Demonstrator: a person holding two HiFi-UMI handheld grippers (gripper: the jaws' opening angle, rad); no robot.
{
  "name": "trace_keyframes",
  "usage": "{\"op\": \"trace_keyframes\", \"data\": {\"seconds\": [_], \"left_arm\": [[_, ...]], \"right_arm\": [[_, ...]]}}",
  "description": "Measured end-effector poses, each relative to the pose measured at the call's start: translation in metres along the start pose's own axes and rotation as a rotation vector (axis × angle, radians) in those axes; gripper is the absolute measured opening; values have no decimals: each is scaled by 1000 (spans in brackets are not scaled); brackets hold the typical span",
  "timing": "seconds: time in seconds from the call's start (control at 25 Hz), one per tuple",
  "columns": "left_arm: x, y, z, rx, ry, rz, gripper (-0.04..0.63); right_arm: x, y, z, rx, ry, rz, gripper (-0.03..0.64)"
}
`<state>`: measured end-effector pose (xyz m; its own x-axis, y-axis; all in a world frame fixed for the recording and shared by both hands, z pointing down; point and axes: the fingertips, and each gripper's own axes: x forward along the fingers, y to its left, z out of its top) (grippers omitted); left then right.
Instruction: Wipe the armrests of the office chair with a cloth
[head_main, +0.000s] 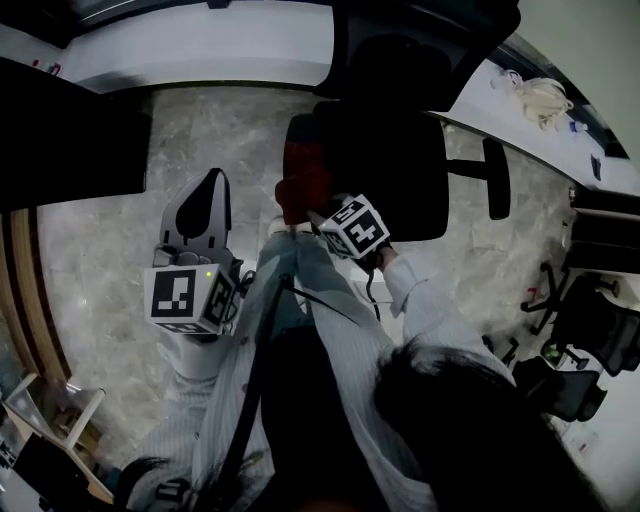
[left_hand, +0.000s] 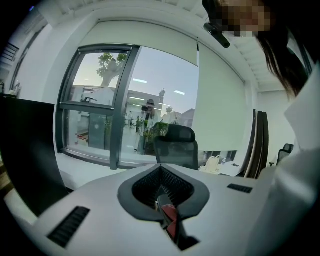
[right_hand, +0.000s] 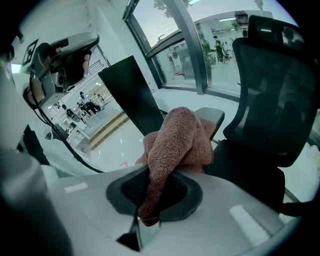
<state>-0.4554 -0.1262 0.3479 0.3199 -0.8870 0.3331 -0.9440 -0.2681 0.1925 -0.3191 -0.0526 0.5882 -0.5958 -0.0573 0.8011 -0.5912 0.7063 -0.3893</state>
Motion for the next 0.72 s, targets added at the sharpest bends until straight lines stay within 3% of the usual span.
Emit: {"op": "trace_keyframes", "data": {"seconds": [0.16,0.36,0.56,0.72], "left_arm": [[6,-17,-2,4,-9,-38,3],[4,-38,12,35,-28,-77,3],[-10,-63,57,54,-110,-121,4],[-14,-77,101,100,-215,-153,3]], "right_arm": [[-3,-2,0,40,-59,-10,34],[-63,10,50,89,-337,10,34],[-185,46,122,-62,-625,-126,34],[-271,64,164,-114,-866,-242,34]]}}
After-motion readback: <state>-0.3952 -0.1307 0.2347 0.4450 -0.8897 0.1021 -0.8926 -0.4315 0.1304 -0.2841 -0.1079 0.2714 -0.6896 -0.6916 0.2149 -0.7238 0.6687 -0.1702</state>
